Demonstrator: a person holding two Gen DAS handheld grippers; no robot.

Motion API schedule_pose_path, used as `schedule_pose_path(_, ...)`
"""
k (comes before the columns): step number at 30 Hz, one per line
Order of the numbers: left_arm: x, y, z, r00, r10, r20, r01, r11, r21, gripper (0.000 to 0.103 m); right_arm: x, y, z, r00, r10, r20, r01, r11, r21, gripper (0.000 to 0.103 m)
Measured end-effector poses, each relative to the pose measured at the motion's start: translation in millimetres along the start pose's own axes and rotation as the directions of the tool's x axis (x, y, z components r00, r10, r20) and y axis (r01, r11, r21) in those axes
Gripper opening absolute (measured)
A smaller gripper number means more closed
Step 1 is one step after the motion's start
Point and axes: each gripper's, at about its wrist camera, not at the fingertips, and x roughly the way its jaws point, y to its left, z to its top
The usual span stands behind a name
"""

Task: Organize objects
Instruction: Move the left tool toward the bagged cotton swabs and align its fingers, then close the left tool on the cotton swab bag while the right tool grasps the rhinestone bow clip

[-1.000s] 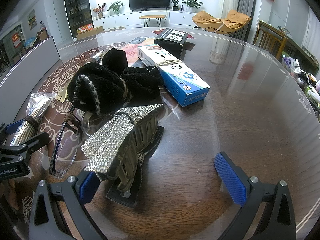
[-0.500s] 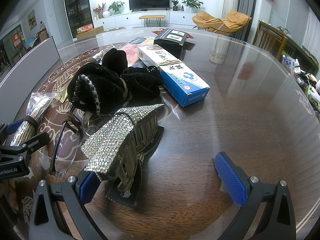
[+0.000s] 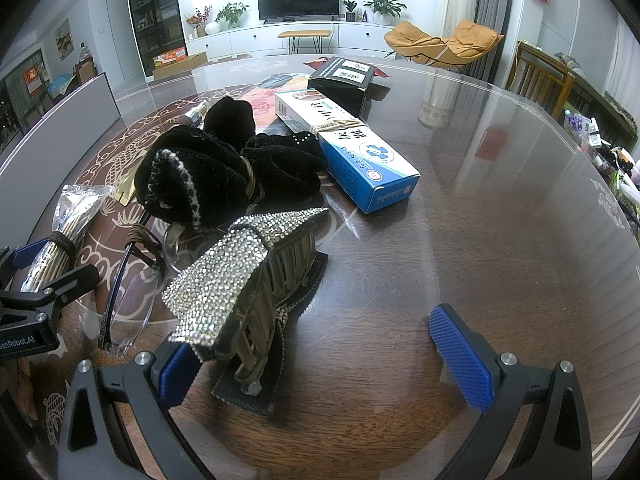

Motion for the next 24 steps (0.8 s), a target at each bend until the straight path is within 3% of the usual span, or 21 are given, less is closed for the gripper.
schedule_pose_path(7,0,0,0,1.000,-0.002,-0.002,0.002,1.000,0.006,0.103,0,0,0,1.000,0.000,0.000,0.000,1.000,0.000,0.103)
schedule_pose_path(14,-1,8,4,0.993,-0.029,-0.118,0.033,0.999,0.033,0.103,0,0,0,1.000,0.000,0.000,0.000,1.000,0.000,0.103)
schedule_pose_path(16,-5,8,2,0.996,-0.015,-0.094,0.019,0.999,0.036,0.087,0,0,0,1.000,0.000,0.000,0.000,1.000,0.000,0.103)
schedule_pose_path(18,-12,8,1,0.998,-0.030,-0.060,0.033,0.998,0.051,0.050,0,0,0,1.000,0.000,0.000,0.000,1.000,0.000,0.103)
schedule_pose_path(20,-17,11,-2,0.997,-0.046,-0.057,0.050,0.997,0.058,0.030,0,0,0,1.000,0.000,0.000,0.000,1.000,0.000,0.103)
schedule_pose_path(24,-29,24,-16,0.993,-0.105,-0.050,0.105,0.994,0.013,0.029,0,0,0,1.000,0.000,0.000,0.000,1.000,0.000,0.103)
